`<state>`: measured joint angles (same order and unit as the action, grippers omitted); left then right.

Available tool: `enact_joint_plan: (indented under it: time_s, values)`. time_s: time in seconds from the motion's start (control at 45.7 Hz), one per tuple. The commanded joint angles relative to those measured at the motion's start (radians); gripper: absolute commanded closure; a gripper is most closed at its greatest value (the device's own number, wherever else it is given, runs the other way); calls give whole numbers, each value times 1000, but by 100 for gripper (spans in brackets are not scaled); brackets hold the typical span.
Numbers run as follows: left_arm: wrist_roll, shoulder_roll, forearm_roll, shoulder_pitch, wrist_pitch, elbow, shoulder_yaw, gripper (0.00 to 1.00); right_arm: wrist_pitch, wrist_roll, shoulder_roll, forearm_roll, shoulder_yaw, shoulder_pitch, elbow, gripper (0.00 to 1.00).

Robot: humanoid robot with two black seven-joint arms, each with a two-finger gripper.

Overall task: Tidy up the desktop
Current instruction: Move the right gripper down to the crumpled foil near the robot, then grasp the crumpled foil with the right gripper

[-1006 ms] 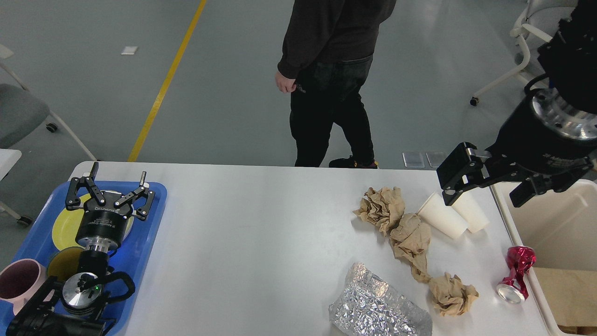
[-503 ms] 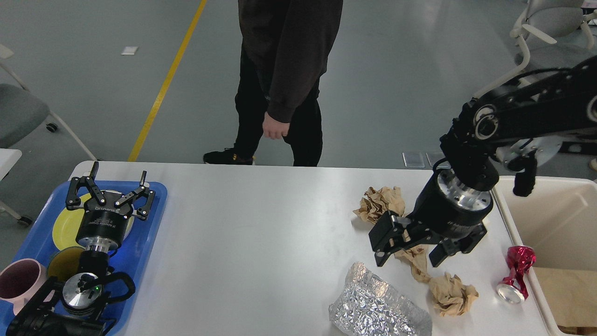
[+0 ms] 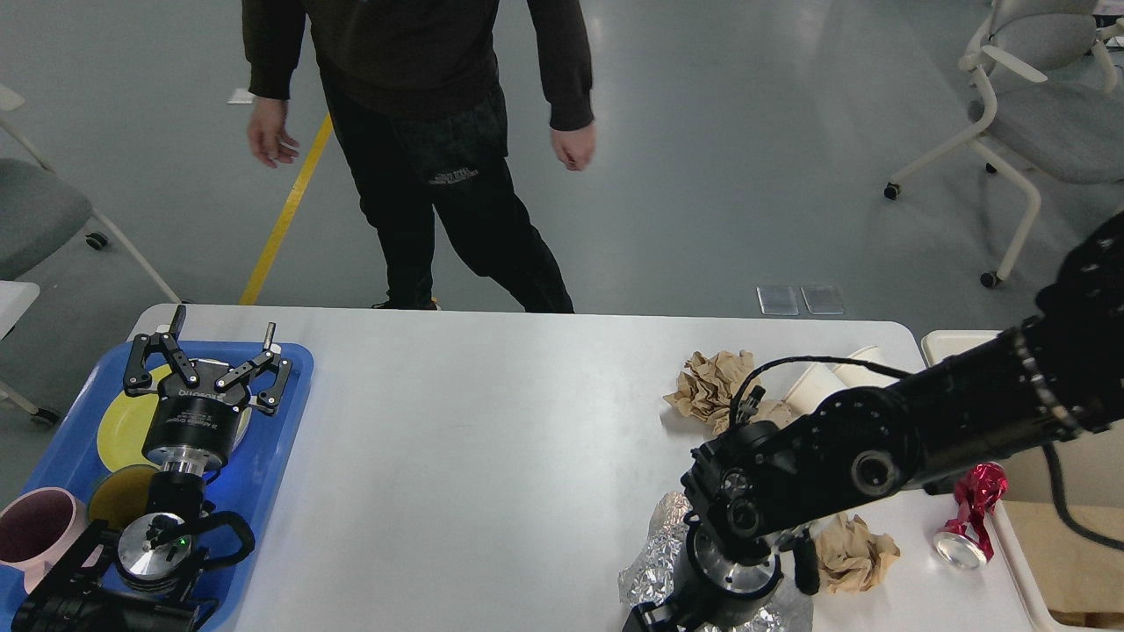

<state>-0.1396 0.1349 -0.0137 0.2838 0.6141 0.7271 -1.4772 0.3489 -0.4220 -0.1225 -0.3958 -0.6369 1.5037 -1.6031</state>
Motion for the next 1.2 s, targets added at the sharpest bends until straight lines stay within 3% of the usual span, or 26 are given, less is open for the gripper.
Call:
enact_joint_plan:
  time_s: [0.0, 0.394, 0.569, 0.722, 0.875, 1.006, 1.137, 1.181]
  values:
    - [0, 0, 0, 0, 1, 0, 0, 4, -102, -41, 95, -26, -6, -123, 90, 9]
    - [0, 0, 0, 0, 1, 0, 0, 4, -176, -55, 132, -52, -70, -200, 210, 13]
    - [0, 0, 0, 0, 1, 0, 0, 4, -177, -50, 130, -51, -72, -232, 229, 34]
    - [0, 0, 0, 0, 1, 0, 0, 4, -177, -49, 132, -49, -72, -267, 259, 37]
    - [0, 0, 0, 0, 1, 0, 0, 4, -177, -47, 132, -46, -72, -278, 272, 53]
    - [0, 0, 0, 0, 1, 0, 0, 4, -177, -46, 132, -40, -73, -280, 273, 72]
    - [0, 0, 0, 0, 1, 0, 0, 4, -177, -44, 133, -37, -73, -287, 272, 100]
    - [0, 0, 0, 0, 1, 0, 0, 4, -177, -44, 135, -35, -75, -290, 270, 100]
